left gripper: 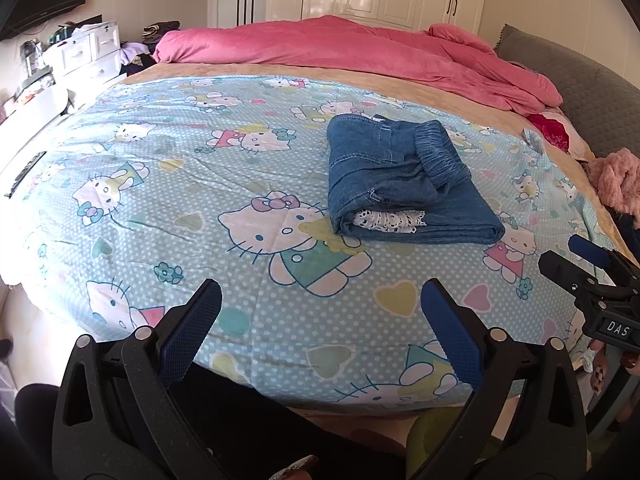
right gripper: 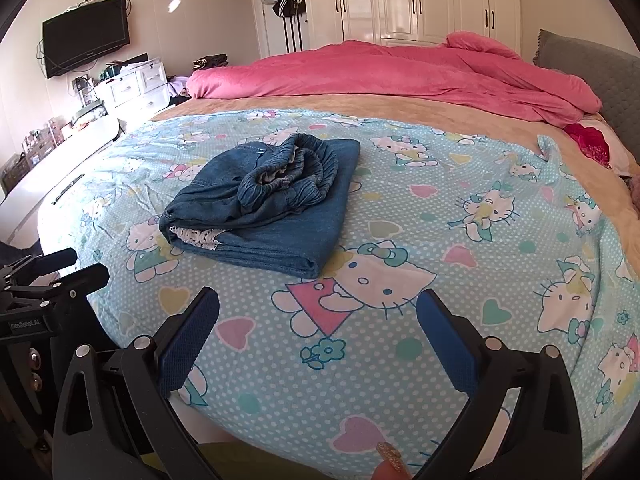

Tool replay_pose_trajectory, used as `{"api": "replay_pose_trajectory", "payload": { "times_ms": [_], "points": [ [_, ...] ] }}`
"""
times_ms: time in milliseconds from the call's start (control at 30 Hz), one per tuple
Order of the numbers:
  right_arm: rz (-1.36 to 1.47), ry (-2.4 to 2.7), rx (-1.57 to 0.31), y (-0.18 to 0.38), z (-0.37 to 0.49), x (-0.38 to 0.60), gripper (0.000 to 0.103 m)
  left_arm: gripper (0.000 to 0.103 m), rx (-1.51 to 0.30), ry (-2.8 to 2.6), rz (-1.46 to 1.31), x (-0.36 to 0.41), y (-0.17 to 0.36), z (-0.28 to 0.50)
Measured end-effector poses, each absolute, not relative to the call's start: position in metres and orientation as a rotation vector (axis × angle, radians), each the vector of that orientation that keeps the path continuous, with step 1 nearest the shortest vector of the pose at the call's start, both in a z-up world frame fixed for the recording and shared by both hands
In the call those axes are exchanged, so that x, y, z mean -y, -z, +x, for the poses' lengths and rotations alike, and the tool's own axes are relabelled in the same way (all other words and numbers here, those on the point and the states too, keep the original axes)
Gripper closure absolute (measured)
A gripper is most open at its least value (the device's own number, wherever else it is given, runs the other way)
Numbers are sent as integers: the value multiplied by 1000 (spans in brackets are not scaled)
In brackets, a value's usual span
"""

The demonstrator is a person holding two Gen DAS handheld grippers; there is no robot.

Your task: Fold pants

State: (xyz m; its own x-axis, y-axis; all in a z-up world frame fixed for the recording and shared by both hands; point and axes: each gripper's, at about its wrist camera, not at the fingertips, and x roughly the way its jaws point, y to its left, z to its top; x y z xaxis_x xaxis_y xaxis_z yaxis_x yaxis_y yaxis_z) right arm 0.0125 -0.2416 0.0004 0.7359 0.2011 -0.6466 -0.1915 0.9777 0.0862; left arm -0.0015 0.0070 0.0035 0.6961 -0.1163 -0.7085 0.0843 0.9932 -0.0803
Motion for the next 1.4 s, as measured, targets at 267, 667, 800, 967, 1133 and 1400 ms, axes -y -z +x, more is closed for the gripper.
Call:
{"api": "replay_pose_trajectory", "payload": {
  "times_ms": [267, 667, 800, 967, 1133, 1400],
  "points": [
    [15, -214, -713, -1, 12, 242, 4, 9, -794, 108, -40, -7, -4, -2],
    [16, -213, -713, -2, 11, 243, 4, 9, -799, 96, -32, -8, -3, -3],
    [17, -213, -715, -1, 10, 243, 4, 9, -800, 93, -30, -9, -3, -2],
    [19, -210, -716, 0, 10, 244, 4, 9, -801, 91, -28, -9, -3, -1],
    [18, -208, -714, 0, 10, 245, 4, 9, -804, 92, -33, -9, -3, -1],
    [19, -168, -721, 2, 12, 257, 4, 9, -803, 68, -31, -12, -4, -1]
  ]
}}
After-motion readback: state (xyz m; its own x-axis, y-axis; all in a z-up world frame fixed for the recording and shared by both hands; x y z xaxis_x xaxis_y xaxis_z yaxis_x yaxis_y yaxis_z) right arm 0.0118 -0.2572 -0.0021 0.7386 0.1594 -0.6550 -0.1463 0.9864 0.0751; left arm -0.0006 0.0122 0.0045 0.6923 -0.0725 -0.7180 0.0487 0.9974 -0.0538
